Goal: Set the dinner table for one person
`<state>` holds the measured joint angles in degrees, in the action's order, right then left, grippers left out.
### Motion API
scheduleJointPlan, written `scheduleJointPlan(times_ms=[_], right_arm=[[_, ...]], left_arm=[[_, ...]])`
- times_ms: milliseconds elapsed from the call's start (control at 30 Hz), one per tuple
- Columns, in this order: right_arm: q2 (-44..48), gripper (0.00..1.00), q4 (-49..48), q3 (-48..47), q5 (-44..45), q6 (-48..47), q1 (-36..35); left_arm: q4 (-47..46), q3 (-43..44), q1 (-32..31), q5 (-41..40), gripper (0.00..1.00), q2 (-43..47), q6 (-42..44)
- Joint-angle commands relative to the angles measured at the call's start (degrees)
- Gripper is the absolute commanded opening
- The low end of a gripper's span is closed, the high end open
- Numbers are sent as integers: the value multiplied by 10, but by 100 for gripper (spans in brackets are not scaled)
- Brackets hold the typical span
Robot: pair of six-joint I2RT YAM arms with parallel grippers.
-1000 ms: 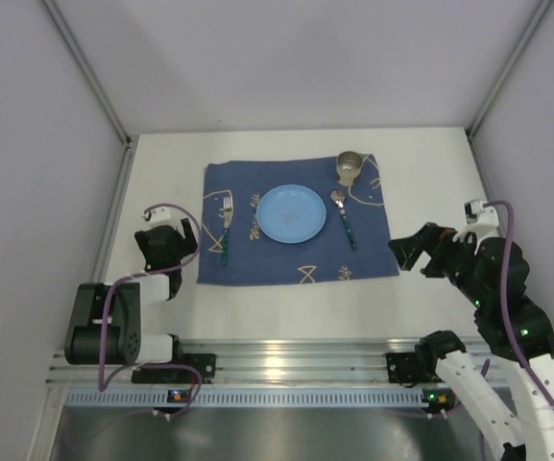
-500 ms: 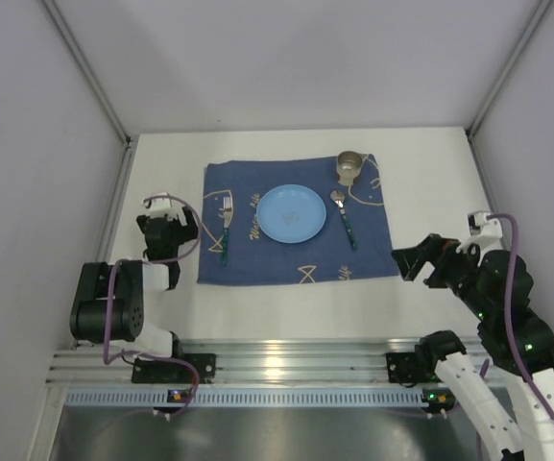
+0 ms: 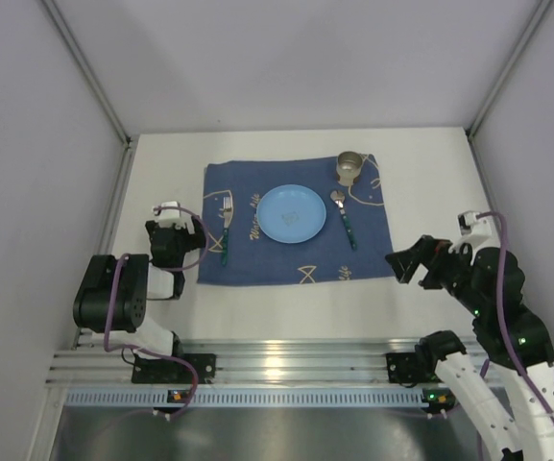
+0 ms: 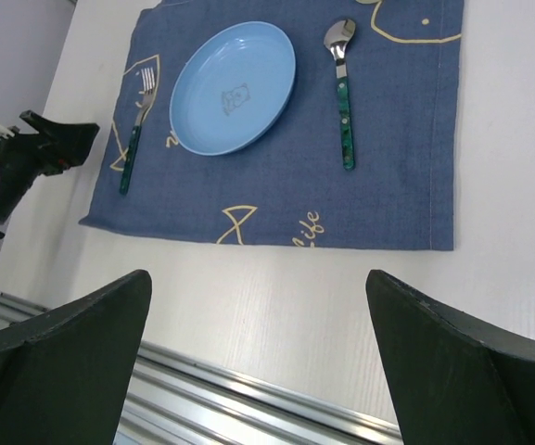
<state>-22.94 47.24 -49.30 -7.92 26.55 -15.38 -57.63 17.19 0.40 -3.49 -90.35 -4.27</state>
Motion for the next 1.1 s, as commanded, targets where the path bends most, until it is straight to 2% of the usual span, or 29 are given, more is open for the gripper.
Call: scheduleJointPlan(times_ms=[0,67,167,333,667,767,800,967,1067], right_arm=[[-3,100,-54,2,-24,-6,-5],[-10,100,-75,-9,-17,0,-5],[-19,100,-102,-26,-5,-2,-5],[-45,100,-126,-30,18,14,-6],[-154,100,-204,-7,-31,16,-5],[-199,100,-231,12,22,7,-5],[-211,100,-239,26,63,0,-5],[-239,100,-367,103,129,-137,-4],[-218,100,-518,210,138,-209,-5]], left_arm=[[-45,10,-1,-1,98,5,10],[-28,13,-2,-1,99,11,8],[-71,4,-1,-3,98,-3,14],[-67,5,-2,-3,98,-2,14],[-66,5,-2,-2,99,-1,13],[-66,5,-2,-2,98,0,14],[-66,5,-2,-3,98,-1,13],[-66,5,-1,-3,98,-1,14],[-66,5,-2,-3,98,-2,14]])
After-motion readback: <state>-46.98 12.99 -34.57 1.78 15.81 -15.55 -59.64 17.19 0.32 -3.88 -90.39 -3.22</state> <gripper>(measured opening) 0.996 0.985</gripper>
